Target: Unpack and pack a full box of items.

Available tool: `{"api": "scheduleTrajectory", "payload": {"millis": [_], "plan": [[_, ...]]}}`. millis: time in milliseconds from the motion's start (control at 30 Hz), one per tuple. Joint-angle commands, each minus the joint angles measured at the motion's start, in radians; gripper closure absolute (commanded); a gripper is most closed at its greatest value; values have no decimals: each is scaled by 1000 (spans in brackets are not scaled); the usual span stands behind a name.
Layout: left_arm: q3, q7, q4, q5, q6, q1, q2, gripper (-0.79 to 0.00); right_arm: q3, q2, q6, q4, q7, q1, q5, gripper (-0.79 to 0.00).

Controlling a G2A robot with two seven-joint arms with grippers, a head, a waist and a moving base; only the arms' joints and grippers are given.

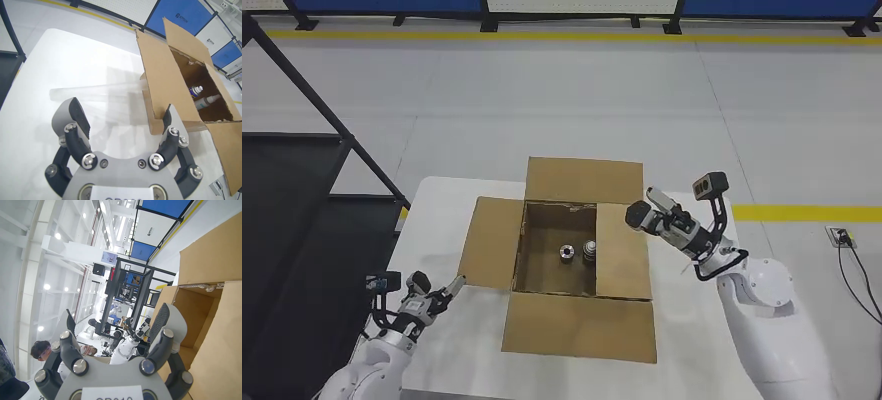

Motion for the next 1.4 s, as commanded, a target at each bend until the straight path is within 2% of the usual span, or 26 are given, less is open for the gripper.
{"api": "scheduleTrajectory", "payload": {"millis": [0,233,367,500,600,700,800,967,1167,1367], "plan": [[-19,9,-42,-5,-10,16,2,-785,5,4,4,-1,8,-1,-18,-785],[-98,43,-244,-1,-17,80,6,-785,43,20,7,-1,33,-18,-53,-785],[-114,23,-373,-10,-56,104,8,-785,89,31,-9,0,39,-43,-48,-785],[-73,-66,-445,-26,-112,77,12,-785,149,44,-36,-8,46,-86,-42,-785],[9,-156,-447,-19,-123,8,14,-785,199,53,-59,-11,50,-127,-31,-785],[117,-268,-386,-86,-127,-111,12,-785,247,62,-81,-7,50,-168,-15,-785],[233,-344,-276,-137,-97,-255,2,-785,295,70,-101,10,51,-205,14,-785],[427,-390,-61,-225,-57,-474,-28,-785,364,82,-129,52,57,-255,58,-785],[597,-454,169,-336,-17,-646,-70,-785,418,95,-136,115,63,-276,90,-785],[712,-502,354,-411,-2,-750,-110,-785,432,105,-136,163,77,-257,100,-785]]}}
